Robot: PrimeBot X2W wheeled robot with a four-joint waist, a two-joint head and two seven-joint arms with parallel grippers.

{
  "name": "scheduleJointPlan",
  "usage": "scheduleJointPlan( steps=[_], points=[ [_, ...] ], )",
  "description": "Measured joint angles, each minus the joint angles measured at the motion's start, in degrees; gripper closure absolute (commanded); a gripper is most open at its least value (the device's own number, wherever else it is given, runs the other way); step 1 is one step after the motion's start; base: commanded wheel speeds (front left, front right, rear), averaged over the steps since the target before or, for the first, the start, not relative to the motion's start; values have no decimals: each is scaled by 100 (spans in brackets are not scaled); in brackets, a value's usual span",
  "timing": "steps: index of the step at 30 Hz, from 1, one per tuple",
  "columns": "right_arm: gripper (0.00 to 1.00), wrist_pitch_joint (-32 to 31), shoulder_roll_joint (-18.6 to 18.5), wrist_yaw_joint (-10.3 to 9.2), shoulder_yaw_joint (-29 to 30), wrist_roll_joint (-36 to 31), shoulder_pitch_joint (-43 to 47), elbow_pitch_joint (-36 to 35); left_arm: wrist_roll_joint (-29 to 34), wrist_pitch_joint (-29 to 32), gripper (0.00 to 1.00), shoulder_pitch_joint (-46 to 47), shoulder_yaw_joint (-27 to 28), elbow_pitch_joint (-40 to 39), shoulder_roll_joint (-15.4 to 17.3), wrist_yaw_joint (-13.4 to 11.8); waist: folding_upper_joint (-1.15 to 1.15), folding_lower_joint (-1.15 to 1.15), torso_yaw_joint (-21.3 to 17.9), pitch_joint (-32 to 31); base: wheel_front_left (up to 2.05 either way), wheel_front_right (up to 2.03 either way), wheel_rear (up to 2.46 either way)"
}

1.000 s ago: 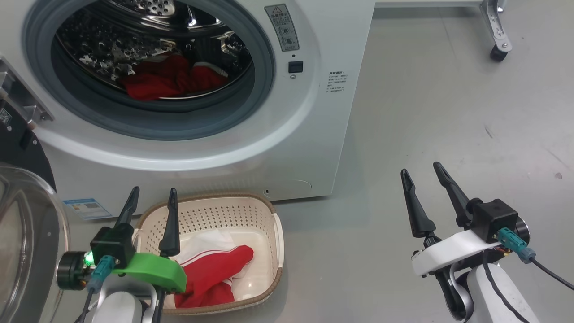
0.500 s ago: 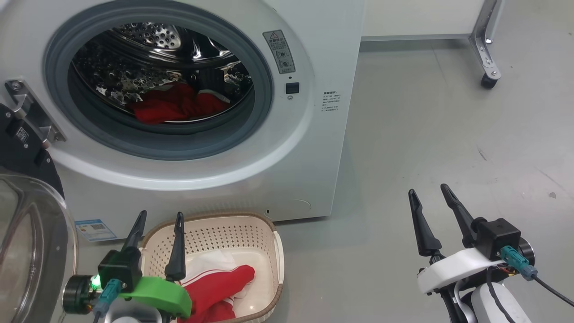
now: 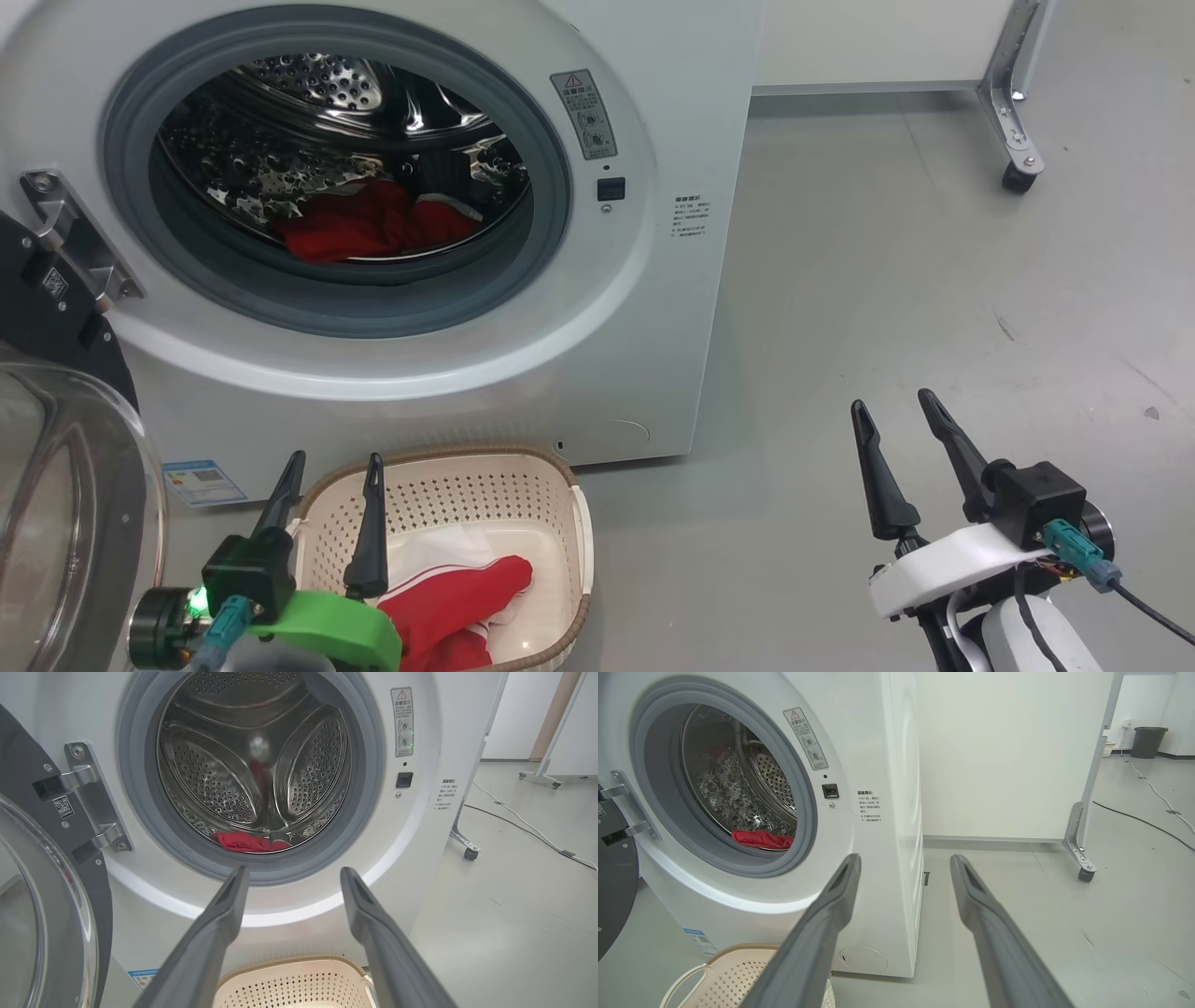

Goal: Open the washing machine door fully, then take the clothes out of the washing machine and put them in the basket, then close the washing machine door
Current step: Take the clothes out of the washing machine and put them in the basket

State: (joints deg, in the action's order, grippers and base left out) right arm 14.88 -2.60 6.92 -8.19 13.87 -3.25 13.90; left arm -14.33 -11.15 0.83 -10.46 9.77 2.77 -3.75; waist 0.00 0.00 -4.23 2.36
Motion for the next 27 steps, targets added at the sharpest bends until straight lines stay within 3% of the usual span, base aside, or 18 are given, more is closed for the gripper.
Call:
scheduleJointPlan(
  steps=[17, 27],
  points=[
    [0, 0, 0, 0, -7, 3, 18, -92, 0, 193, 0, -151, -35, -413, 9, -40, 0, 0, 2, 65, 0, 0, 0],
    [0, 0, 1, 0, -45, 1, -14, -338, -15, 411, 0, -101, -99, -569, 43, 12, 0, 0, -6, 435, 0, 0, 0]
  ],
)
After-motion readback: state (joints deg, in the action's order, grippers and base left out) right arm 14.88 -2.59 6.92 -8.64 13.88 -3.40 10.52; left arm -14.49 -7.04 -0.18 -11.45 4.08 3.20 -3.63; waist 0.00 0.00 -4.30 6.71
